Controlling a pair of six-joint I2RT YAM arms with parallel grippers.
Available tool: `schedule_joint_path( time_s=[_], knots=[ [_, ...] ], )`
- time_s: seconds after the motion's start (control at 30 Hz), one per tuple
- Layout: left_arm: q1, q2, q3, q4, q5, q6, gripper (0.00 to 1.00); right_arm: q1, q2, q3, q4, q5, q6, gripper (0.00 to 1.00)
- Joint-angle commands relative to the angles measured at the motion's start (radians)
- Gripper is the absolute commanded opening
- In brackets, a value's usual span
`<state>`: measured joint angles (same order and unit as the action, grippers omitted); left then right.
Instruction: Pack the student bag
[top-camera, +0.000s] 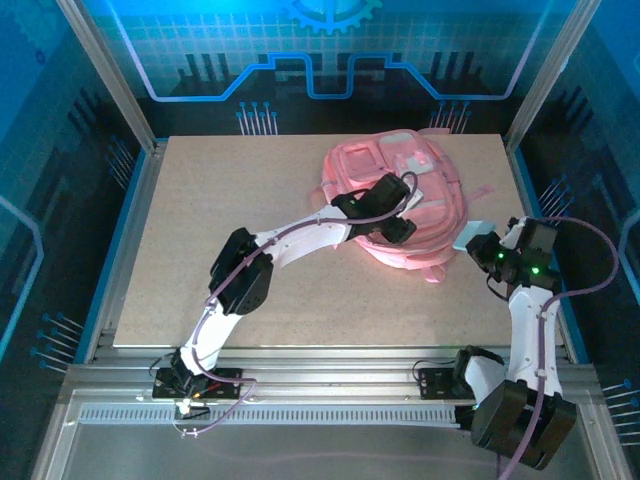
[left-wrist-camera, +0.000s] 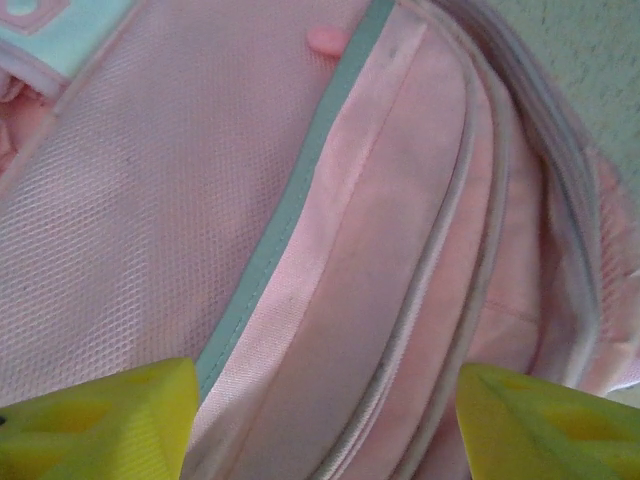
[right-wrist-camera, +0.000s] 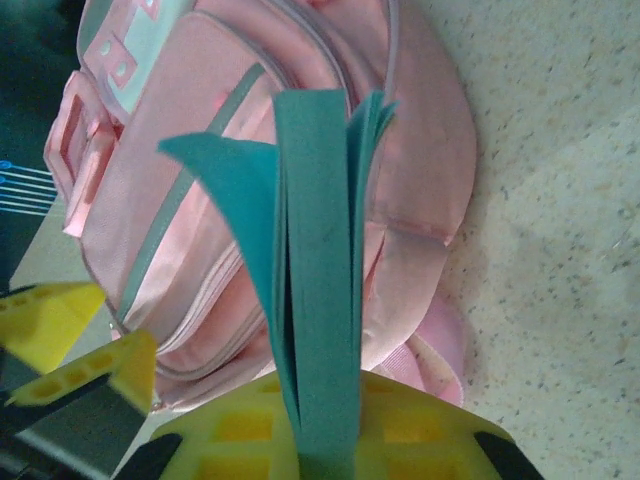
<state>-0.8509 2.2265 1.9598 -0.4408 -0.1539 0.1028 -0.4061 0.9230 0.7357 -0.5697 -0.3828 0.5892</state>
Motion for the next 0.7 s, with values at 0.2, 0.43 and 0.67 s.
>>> schedule_joint_path(
  time_s=[0.2, 0.43, 0.67],
  knots=[
    [-0.001, 0.089, 0.063, -0.094, -0.016, 0.178, 0.72, -0.017, 0.000, -0.019, 0.029, -0.125, 0.006, 0.00],
    [0.022, 0.161, 0.157, -0.130, -0.003, 0.153, 0.35, -0.017, -0.005, -0.035, 0.039, -0.136, 0.022, 0.00],
    [0.042, 0.117, 0.195, -0.151, 0.082, 0.065, 0.00, -0.017, -0.001, -0.041, 0.081, -0.151, 0.048, 0.00]
  ],
)
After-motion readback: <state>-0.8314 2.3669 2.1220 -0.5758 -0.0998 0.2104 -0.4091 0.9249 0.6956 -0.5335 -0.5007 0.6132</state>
